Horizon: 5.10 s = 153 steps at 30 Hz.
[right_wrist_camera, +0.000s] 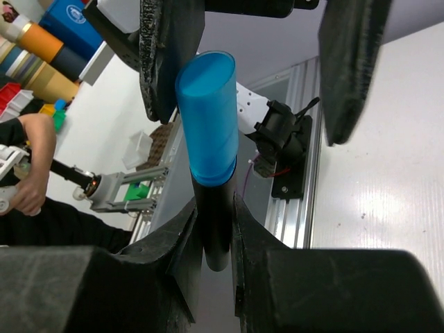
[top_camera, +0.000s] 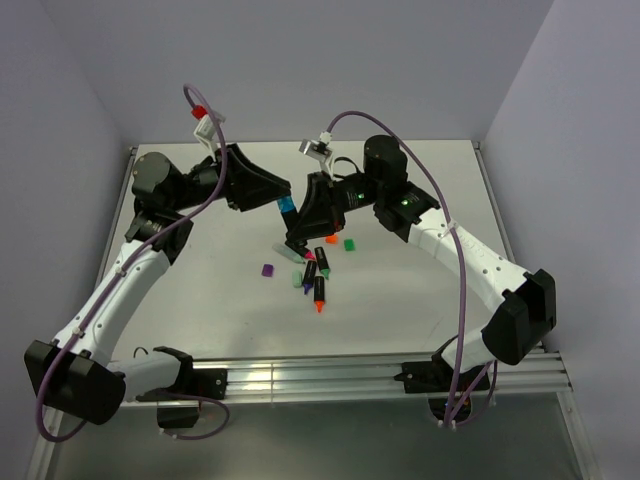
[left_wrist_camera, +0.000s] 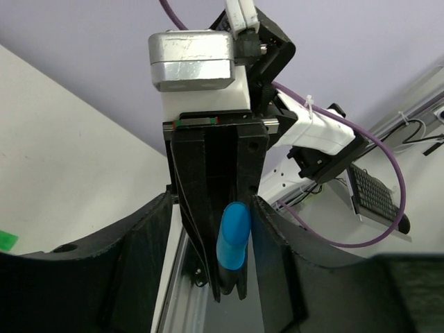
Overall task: Insert the pens into the pen caps
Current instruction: Press the pen cap onto the pen.
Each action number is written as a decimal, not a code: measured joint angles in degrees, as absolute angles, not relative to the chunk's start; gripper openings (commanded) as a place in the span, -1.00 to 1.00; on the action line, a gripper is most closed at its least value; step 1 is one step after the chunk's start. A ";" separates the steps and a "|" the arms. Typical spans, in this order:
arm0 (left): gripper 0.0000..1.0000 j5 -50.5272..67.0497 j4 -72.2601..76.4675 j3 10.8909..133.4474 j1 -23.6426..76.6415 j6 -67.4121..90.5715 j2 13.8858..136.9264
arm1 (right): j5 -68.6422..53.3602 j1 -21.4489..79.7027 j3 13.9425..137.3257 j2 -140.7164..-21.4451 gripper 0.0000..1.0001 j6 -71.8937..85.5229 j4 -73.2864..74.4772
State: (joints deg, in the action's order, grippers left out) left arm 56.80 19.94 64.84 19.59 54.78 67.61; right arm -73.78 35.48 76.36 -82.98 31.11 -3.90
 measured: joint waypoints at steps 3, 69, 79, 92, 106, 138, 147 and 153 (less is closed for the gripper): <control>-0.11 57.14 21.02 64.84 19.64 55.31 67.61 | -73.82 35.48 76.34 -82.98 -1.00 31.31 -3.90; -0.99 47.55 29.58 56.62 24.34 51.83 68.40 | -75.90 32.18 83.92 -88.97 -1.00 20.38 19.57; -0.99 47.11 25.67 58.92 25.15 47.75 68.40 | -76.34 31.92 85.06 -89.10 -1.00 19.84 21.02; -0.99 44.93 20.73 61.12 27.42 38.48 68.40 | -77.17 31.07 86.30 -90.04 -1.00 15.90 23.57; -0.99 41.15 27.86 57.28 28.05 41.32 68.14 | -74.59 30.61 86.83 -89.71 -1.00 14.46 24.71; -0.99 42.13 27.94 57.89 31.48 29.08 67.83 | -65.49 30.57 99.11 -90.80 -1.00 -8.64 51.13; -0.99 42.92 28.36 57.21 32.58 27.75 67.66 | -65.80 30.57 99.11 -90.85 -1.00 -13.04 53.89; -0.99 45.84 30.09 55.18 32.69 30.59 68.53 | -62.15 30.61 99.11 -90.78 -1.00 -21.37 60.97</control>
State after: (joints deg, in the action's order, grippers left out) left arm 45.84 30.09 55.18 32.69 30.59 68.53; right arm -62.15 30.61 99.11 -90.78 -21.37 60.97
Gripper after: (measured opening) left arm 0.193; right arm 0.250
